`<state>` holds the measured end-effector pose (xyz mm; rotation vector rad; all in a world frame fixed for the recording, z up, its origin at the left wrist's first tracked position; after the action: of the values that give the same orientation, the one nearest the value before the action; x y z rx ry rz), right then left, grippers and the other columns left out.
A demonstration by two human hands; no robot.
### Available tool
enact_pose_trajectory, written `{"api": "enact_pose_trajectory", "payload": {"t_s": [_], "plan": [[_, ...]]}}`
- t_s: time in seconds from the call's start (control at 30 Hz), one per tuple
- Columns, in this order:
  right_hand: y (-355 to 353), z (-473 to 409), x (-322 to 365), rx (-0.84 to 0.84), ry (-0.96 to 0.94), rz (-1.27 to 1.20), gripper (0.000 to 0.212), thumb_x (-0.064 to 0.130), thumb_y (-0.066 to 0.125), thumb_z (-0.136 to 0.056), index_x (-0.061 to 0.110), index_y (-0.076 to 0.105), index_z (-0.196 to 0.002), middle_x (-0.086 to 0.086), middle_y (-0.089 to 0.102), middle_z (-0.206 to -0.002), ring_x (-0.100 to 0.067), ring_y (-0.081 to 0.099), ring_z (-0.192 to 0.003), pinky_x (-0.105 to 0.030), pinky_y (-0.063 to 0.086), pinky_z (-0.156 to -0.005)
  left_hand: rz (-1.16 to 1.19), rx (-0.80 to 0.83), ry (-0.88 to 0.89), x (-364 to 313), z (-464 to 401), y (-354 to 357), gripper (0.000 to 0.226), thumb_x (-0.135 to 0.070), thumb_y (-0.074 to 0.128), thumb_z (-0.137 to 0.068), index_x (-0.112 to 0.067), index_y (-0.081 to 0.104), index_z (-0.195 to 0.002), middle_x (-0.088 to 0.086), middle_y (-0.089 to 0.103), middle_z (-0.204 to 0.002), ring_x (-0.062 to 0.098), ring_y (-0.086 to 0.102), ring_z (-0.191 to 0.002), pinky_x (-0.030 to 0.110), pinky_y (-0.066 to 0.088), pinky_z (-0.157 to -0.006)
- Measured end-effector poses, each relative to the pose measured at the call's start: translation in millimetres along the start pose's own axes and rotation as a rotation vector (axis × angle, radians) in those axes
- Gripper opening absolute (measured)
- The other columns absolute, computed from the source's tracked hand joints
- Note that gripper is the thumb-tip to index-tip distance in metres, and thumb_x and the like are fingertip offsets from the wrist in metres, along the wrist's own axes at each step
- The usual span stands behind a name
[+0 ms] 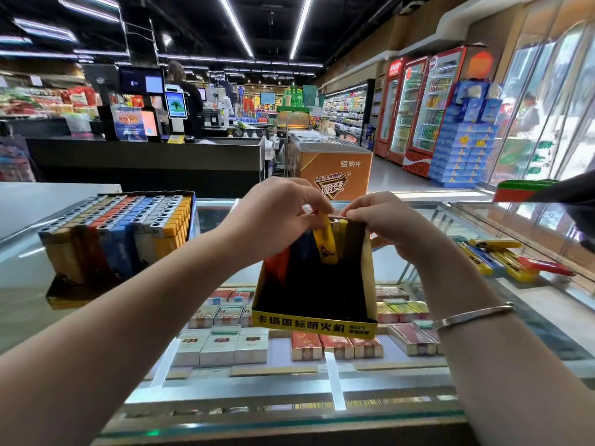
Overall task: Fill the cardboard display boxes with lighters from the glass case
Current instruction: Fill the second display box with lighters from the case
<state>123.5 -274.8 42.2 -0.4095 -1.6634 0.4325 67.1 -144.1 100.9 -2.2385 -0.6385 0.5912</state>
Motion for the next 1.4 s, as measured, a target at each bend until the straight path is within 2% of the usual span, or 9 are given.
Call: {"api": "enact_pose_trajectory", "payload": {"t_s": [0.13, 0.3, 0.53, 0.7, 0.87, 0.97, 1.2, 1.3, 1.4], "plan": [[1, 1, 1, 0.020, 0.005, 0.029, 0.023, 0.007, 0.050, -0.090, 0.015, 0.063, -0.073, -0.005, 0.059, -0.074, -0.016, 0.056, -0.073, -0.022, 0.043, -0.051, -0.170, 0.099, 0.053, -9, -11, 22, 0.017, -0.020, 0.068, -0.083, -0.024, 0.072, -0.100, -0.009, 0.066, -0.097, 0.004, 0.053, -0.074, 0.021, 0.044, -0.071], [2, 3, 3, 0.037, 0.001, 0.027, 0.020, 0.005, 0.050, -0.090, 0.014, 0.062, -0.075, -0.005, 0.058, -0.073, -0.016, 0.056, -0.072, -0.024, 0.041, -0.054, -0.253, 0.125, 0.065, -13, -19, 33, 0.027, -0.020, 0.066, -0.084, -0.024, 0.067, -0.111, -0.006, 0.066, -0.104, 0.014, 0.062, -0.091, 0.030, 0.050, -0.077], [4, 2, 0, 0.054, 0.011, 0.019, 0.019, 0.007, 0.052, -0.089, 0.013, 0.061, -0.074, -0.004, 0.059, -0.071, -0.015, 0.058, -0.071, -0.024, 0.042, -0.055, -0.363, 0.091, 0.158, -22, -24, 40, 0.019, -0.014, 0.063, -0.085, -0.020, 0.069, -0.102, -0.003, 0.066, -0.090, 0.019, 0.064, -0.077, 0.031, 0.052, -0.063], [3, 1, -1, 0.046, 0.010, 0.012, 0.019, 0.007, 0.052, -0.089, 0.013, 0.061, -0.073, -0.003, 0.059, -0.068, -0.012, 0.058, -0.067, -0.022, 0.042, -0.054, -0.449, 0.033, 0.217, -28, -21, 40, 0.017, -0.013, 0.061, -0.086, -0.016, 0.069, -0.101, -0.001, 0.064, -0.082, 0.020, 0.062, -0.066, 0.024, 0.035, -0.051], [3, 0, -1, 0.052, 0.024, 0.015, 0.019, 0.009, 0.049, -0.092, 0.014, 0.061, -0.077, -0.005, 0.059, -0.074, -0.014, 0.059, -0.074, -0.024, 0.043, -0.055, -0.433, -0.024, 0.164, -21, -19, 31, 0.010, -0.020, 0.062, -0.085, -0.024, 0.070, -0.091, -0.009, 0.066, -0.086, 0.015, 0.061, -0.083, 0.024, 0.034, -0.056], [3, 0, -2, 0.045, 0.025, 0.019, 0.021, 0.009, 0.048, -0.093, 0.014, 0.060, -0.077, -0.005, 0.059, -0.074, -0.013, 0.058, -0.073, -0.024, 0.043, -0.055, -0.360, 0.001, 0.103, -13, -21, 34, 0.008, -0.022, 0.061, -0.085, -0.023, 0.069, -0.087, -0.008, 0.065, -0.087, 0.016, 0.060, -0.080, 0.024, 0.032, -0.055], [2, 0, -2, 0.034, 0.025, 0.020, 0.020, 0.009, 0.049, -0.092, 0.014, 0.061, -0.077, -0.005, 0.060, -0.075, -0.014, 0.059, -0.073, -0.024, 0.043, -0.055, -0.428, 0.032, 0.098, -12, -19, 43, 0.015, -0.023, 0.056, -0.089, -0.027, 0.066, -0.099, -0.009, 0.059, -0.094, 0.015, 0.055, -0.093, 0.027, 0.033, -0.055], [2, -1, -2, 0.045, 0.025, 0.027, 0.019, 0.011, 0.050, -0.093, 0.014, 0.061, -0.077, -0.005, 0.061, -0.076, -0.015, 0.060, -0.076, -0.024, 0.044, -0.056, -0.385, 0.116, 0.087, -5, -17, 46, 0.024, -0.026, 0.056, -0.089, -0.037, 0.064, -0.110, -0.013, 0.061, -0.110, 0.014, 0.052, -0.107, 0.030, 0.045, -0.069], [1, -1, -3, 0.037, 0.021, 0.038, 0.020, 0.011, 0.050, -0.093, 0.016, 0.062, -0.077, -0.003, 0.061, -0.076, -0.013, 0.059, -0.074, -0.022, 0.043, -0.054, -0.288, 0.118, 0.064, 2, -5, 43, 0.040, -0.037, 0.059, -0.087, -0.041, 0.052, -0.126, -0.013, 0.060, -0.122, 0.013, 0.049, -0.115, 0.026, 0.038, -0.075]]}}
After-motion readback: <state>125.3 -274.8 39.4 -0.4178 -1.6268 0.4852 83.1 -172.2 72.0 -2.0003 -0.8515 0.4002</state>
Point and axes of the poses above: each hand's wrist, its own z-axis away from the middle knuckle, its own y-axis out of the palm, x = y × z, the point moved 10 cm from there along -z, towards the middle knuckle
